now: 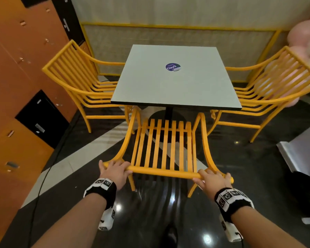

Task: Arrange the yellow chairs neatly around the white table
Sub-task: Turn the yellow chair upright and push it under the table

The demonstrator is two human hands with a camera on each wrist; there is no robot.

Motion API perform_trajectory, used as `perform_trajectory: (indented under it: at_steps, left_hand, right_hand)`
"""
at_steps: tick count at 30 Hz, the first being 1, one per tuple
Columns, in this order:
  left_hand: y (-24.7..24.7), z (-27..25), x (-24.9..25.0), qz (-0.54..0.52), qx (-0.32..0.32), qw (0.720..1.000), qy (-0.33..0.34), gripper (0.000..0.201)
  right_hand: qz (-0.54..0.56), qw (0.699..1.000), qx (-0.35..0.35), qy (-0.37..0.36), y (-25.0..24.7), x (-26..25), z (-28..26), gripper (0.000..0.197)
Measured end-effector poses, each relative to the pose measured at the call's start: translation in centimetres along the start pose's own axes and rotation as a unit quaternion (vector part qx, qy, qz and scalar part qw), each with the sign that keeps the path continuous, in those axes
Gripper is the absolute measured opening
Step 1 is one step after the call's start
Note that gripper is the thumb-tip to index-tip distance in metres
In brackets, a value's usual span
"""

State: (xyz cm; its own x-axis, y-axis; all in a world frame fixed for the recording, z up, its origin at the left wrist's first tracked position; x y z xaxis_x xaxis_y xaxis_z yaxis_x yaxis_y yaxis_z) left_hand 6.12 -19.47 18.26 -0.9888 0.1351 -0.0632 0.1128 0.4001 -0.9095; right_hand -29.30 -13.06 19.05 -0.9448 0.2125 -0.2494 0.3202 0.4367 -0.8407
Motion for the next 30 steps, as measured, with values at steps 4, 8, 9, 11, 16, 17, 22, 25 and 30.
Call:
perform_trajectory:
  at_steps: [4, 8, 9, 11, 16, 17, 22, 25, 30]
  left_hand:
    - [-2.2, 2.9, 0.9, -0.011, -0.002, 1.0, -0.017, 0.036]
    - [-2.0, 3.1, 1.1, -0.001, 0.007, 1.0, -0.029, 0.038]
    - [-1.9, 2.9, 1.1, -0.001, 0.014, 0.999, -0.038, 0.039]
    - [-1.8, 2.7, 1.1, -0.011, 0.023, 0.998, -0.06, 0.04]
    - [-2.3, 3.4, 1.1, -0.059, -0.001, 0.996, -0.059, 0.033]
    - [-2.5, 3.8, 1.1, -0.065, -0.003, 0.996, -0.06, 0.032]
    - [-3.9, 5.6, 2.9, -0.108, 0.006, 0.991, -0.073, 0.03]
    - [-5.0, 7.2, 4.0, -0.118, 0.006, 0.99, -0.078, 0.03]
    - [-6.2, 10.0, 5.3, -0.128, 0.006, 0.988, -0.084, 0.032]
  right_hand:
    - [-0.008, 0.999, 0.013, -0.028, -2.0, 0.6, 2.8, 0.045]
    - [0.009, 0.999, 0.012, -0.036, -3.1, 2.7, 3.4, 0.081]
    - [0.012, 0.999, 0.022, -0.031, -3.2, 3.3, 3.3, 0.083]
    - [0.042, 0.998, 0.033, -0.011, -3.1, 4.5, 3.1, 0.085]
    - [0.07, 0.996, 0.053, -0.006, -2.9, 5.3, 4.0, 0.114]
    - [0.07, 0.996, 0.06, -0.007, -3.0, 5.4, 4.4, 0.114]
    - [0.064, 0.995, 0.07, 0.014, -5.0, 5.1, 5.8, 0.089]
    - [0.073, 0.994, 0.069, 0.031, -6.3, 5.4, 7.2, 0.068]
    - [0.08, 0.992, 0.085, 0.055, -8.1, 6.1, 10.3, 0.032]
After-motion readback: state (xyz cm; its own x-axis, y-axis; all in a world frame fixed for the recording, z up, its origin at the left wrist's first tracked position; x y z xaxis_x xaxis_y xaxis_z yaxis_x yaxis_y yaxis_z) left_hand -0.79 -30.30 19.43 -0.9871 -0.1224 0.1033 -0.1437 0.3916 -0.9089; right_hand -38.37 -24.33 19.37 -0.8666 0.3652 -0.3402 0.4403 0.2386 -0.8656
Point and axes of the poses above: each hand's wrist, its own z-axis towards the middle knuckle, its own y-axis out of the palm, x = y × z, the point moved 4 cm from there along z, towards the middle knuckle, and after that the axes turned 12 degrees about z, right-handed, at the moved point
